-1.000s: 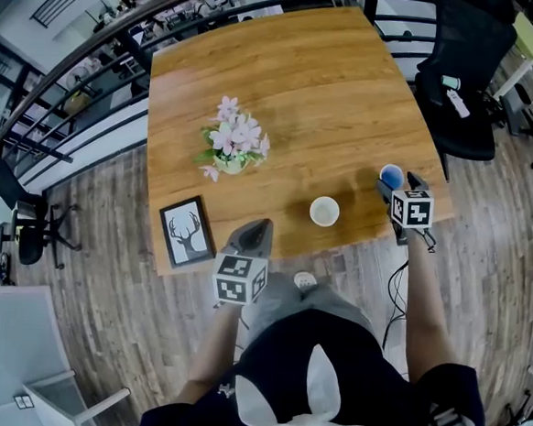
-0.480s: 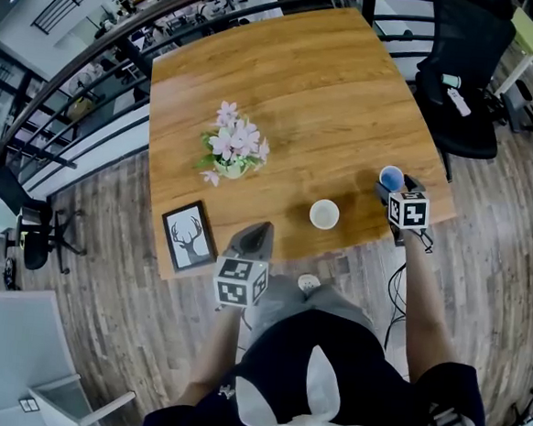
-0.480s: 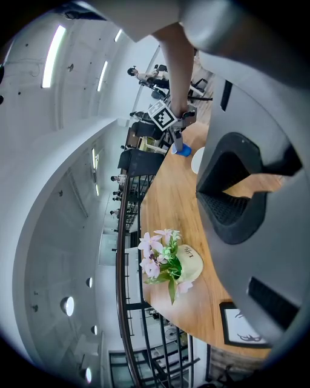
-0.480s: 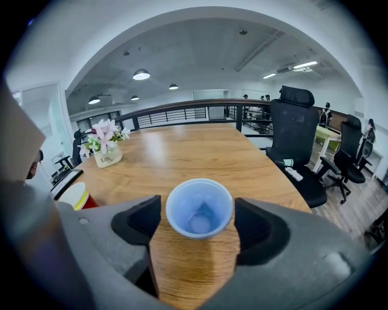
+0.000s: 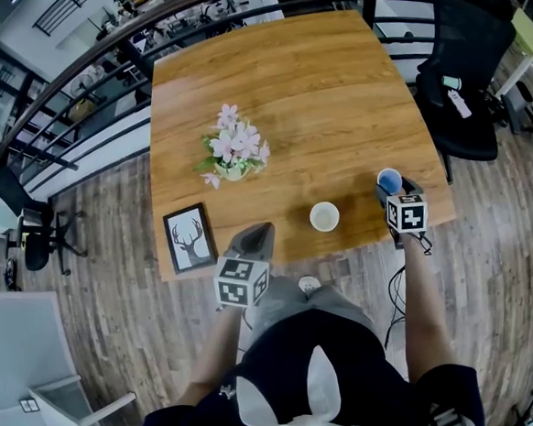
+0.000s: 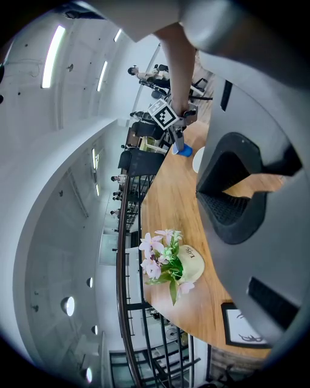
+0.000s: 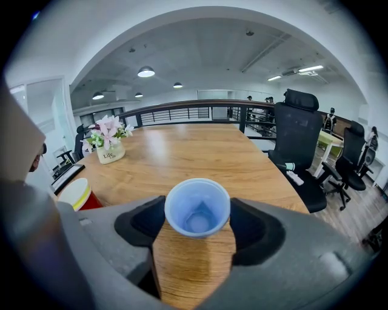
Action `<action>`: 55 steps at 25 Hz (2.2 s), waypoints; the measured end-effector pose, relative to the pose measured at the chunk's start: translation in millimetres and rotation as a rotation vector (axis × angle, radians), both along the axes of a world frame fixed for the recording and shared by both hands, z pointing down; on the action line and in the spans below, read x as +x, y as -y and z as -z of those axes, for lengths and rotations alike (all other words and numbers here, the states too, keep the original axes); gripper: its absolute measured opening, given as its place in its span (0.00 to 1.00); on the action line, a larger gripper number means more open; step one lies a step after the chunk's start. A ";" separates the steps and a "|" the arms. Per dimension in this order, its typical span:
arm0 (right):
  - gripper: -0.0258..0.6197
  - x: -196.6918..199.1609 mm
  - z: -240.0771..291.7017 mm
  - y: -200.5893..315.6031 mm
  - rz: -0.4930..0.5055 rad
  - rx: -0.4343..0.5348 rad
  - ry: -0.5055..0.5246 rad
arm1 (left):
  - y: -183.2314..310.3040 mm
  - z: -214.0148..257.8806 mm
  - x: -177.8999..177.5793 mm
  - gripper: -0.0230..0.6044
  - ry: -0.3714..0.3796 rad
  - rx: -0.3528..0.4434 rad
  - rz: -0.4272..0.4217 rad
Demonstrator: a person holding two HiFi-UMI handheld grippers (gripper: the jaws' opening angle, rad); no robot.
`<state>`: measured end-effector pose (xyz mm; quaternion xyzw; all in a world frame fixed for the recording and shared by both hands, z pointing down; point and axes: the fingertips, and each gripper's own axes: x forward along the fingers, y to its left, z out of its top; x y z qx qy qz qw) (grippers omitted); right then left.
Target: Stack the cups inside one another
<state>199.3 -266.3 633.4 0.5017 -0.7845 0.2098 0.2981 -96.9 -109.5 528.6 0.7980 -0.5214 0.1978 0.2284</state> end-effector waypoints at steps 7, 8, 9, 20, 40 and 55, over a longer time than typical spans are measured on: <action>0.55 -2.8 13.2 3.3 -0.004 0.025 0.031 | 3.5 -0.7 0.2 0.06 0.003 0.000 0.000; 0.55 -3.4 17.2 4.1 -0.003 0.033 0.033 | 4.2 -0.3 0.1 0.06 0.003 0.001 0.000; 0.55 -4.0 22.0 5.0 -0.002 0.042 0.035 | 5.0 0.1 0.1 0.06 0.003 0.003 -0.001; 0.55 -14.2 90.2 9.6 0.003 0.198 0.062 | 9.5 2.2 -0.9 0.06 0.017 0.011 -0.003; 0.55 -31.3 155.8 -24.3 0.032 0.325 0.117 | 6.9 4.1 12.6 0.06 0.021 0.024 -0.028; 0.55 -77.3 157.6 -53.0 0.135 0.309 0.168 | -2.3 0.2 17.1 0.06 0.022 0.014 -0.036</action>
